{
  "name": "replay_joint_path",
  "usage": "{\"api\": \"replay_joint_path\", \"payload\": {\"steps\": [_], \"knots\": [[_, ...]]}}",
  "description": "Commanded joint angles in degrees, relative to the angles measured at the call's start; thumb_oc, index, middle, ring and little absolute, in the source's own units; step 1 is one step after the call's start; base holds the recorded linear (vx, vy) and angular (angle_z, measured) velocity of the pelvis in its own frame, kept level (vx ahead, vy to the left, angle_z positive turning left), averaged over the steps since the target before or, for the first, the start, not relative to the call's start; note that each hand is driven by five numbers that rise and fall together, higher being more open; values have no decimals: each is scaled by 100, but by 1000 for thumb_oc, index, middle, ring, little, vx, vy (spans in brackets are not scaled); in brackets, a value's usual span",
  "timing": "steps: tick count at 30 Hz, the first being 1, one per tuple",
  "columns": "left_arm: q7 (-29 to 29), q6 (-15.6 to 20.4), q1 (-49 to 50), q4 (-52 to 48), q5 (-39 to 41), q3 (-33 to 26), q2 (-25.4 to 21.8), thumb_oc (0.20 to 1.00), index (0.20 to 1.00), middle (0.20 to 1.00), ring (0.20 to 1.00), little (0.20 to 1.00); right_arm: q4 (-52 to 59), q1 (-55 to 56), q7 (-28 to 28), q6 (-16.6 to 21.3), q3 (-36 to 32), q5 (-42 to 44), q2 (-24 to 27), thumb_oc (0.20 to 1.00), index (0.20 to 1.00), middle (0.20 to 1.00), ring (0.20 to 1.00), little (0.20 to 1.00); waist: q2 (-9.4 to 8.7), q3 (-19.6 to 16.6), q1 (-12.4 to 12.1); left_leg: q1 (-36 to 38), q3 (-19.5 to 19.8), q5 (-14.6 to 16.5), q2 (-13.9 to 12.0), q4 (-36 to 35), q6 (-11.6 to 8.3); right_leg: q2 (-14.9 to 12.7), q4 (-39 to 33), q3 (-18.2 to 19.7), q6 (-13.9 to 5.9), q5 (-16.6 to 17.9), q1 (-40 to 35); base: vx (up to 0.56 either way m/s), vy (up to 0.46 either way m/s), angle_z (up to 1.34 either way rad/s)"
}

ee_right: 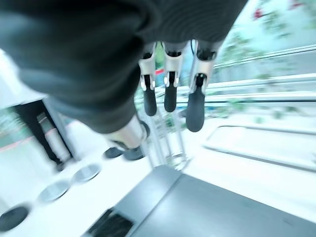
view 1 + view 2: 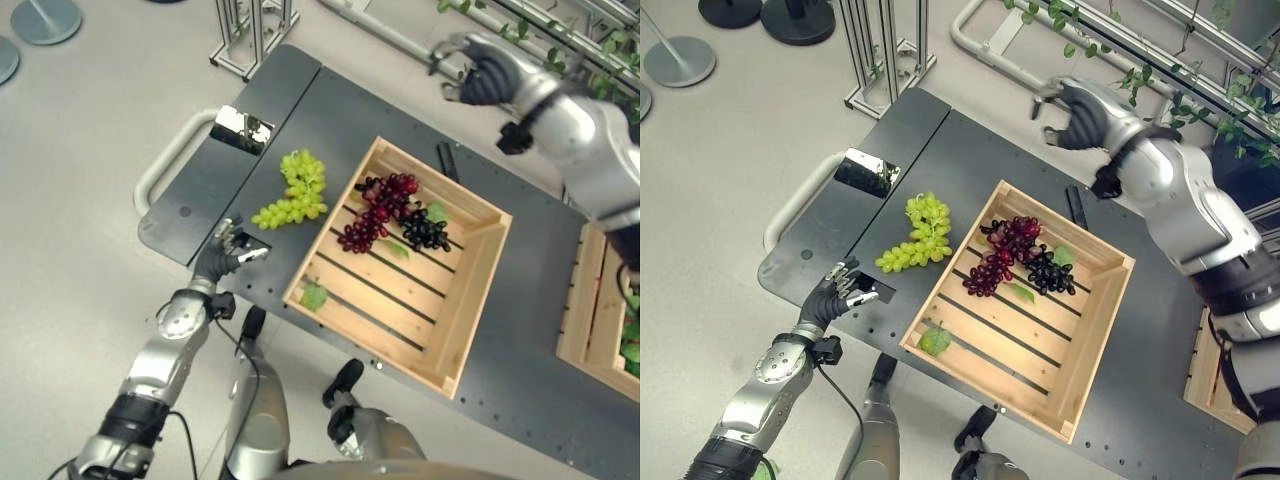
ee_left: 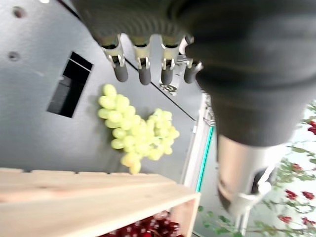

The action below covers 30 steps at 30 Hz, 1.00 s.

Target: Pick up the fruits from the basket on one side to the basket on the other side

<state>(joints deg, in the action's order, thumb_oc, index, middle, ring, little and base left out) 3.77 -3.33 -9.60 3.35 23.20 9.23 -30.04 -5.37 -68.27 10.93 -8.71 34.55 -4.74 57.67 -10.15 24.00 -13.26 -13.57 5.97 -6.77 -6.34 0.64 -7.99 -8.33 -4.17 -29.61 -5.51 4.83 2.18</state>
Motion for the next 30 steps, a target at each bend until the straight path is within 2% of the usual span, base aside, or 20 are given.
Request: {"api": "replay_joint_path", "payload": {"steps": [1, 5, 9, 10, 11, 16, 18, 19, 21, 26, 27, 30], "knots": [[-108, 153, 18, -115, -145, 261, -172, 1000, 1000, 1000, 1000, 1000, -299, -635, 96, 18, 690, 362, 10, 200, 200, 200, 200, 200, -124, -646, 175, 39, -193, -6, 287, -487, 175, -555, 736, -116, -445, -775, -79, 23, 10, 5], [-85, 166, -186, -62, -156, 383, -154, 1000, 1000, 1000, 1000, 1000, -525, -1009, 78, 31, 979, 506, -160, 200, 200, 200, 200, 200, -113, -718, 214, 62, -192, -1, 286, -484, 181, -568, 758, -110, -453, -779, -86, 0, 0, 0], [-14, 196, -235, -64, -21, 367, -64, 1000, 1000, 1000, 1000, 1000, -581, -957, 63, 64, 966, 658, -281, 200, 200, 200, 200, 200, -87, -781, 223, 78, -194, 3, 299, -485, 194, -573, 786, -111, -453, -785, -91, 6, 2, -3], [-14, 195, -230, -66, -21, 371, -69, 1000, 1000, 1000, 1000, 1000, -574, -942, 64, 63, 953, 656, -280, 407, 407, 407, 407, 407, -93, -786, 221, 77, -194, 3, 300, -485, 194, -573, 786, -112, -453, -786, -91, 0, 0, 0], [6, 209, -205, -67, -8, 352, -39, 1000, 1000, 1000, 1000, 1000, -596, -826, 8, 73, 853, 677, -279, 1000, 1000, 1000, 1000, 1000, -86, -789, 220, 70, -193, 3, 300, -486, 198, -574, 790, -113, -452, -787, -86, 0, 0, 0], [155, 256, 8, -51, 207, 169, 195, 1000, 1000, 1000, 1000, 1000, -754, 300, -241, 108, 52, 546, -347, 1000, 1000, 1000, 1000, 1000, -11, -706, 192, 18, -140, -6, 317, -492, 218, -572, 821, -137, -451, -792, -44, 0, 0, 0], [168, 260, 127, -110, 316, 135, 267, 1000, 1000, 1000, 1000, 1000, -970, 959, -326, 45, -343, 202, -485, 1000, 1000, 1000, 1000, 1000, 21, -658, 141, -10, -119, -17, 321, -491, 221, -571, 826, -171, -442, -799, -39, -15, -19, 4], [202, 283, 196, -165, 394, 108, 357, 1000, 1000, 1000, 1000, 1000, -1296, 1650, -469, 25, -729, -78, -814, 1000, 1000, 1000, 1000, 1000, 76, -595, 112, -29, -106, -27, 323, -486, 227, -558, 826, -195, -436, -811, -45, -12, -27, 6], [239, 271, 242, -209, 453, 100, 424, 1000, 1000, 1000, 1000, 1000, -1572, 2124, -594, -1, -966, -488, -1106, 1000, 1000, 1000, 1000, 1000, 138, -529, 59, -62, -80, -49, 314, -480, 229, -550, 830, -215, -428, -822, -41, -17, -13, 5], [280, 279, 263, -274, 480, 81, 520, 1000, 1000, 1000, 1000, 1000, -2025, 2705, -768, -5, -1246, -809, -1603, 1000, 1000, 1000, 1000, 1000, 238, -415, -7, -108, -43, -78, 310, -479, 230, -538, 844, -223, -410, -841, -12, -6, 1, 2], [312, 278, 282, -272, 494, 90, 590, 1000, 1000, 1000, 1000, 1000, -2354, 2938, -874, -24, -1313, -972, -1940, 1000, 1000, 1000, 1000, 1000, 302, -354, -32, -131, -30, -97, 305, -475, 222, -527, 839, -236, -395, -850, -3, -5, 0, 7], [378, 289, 283, -261, 522, 85, 683, 1000, 1000, 1000, 1000, 1000, -2749, 3113, -1097, -19, -1368, -1076, -2334, 1000, 1000, 1000, 1000, 1000, 374, -258, -81, -163, -15, -133, 282, -469, 205, -500, 825, -242, -377, -851, 12, -2, -2, 7]]}}
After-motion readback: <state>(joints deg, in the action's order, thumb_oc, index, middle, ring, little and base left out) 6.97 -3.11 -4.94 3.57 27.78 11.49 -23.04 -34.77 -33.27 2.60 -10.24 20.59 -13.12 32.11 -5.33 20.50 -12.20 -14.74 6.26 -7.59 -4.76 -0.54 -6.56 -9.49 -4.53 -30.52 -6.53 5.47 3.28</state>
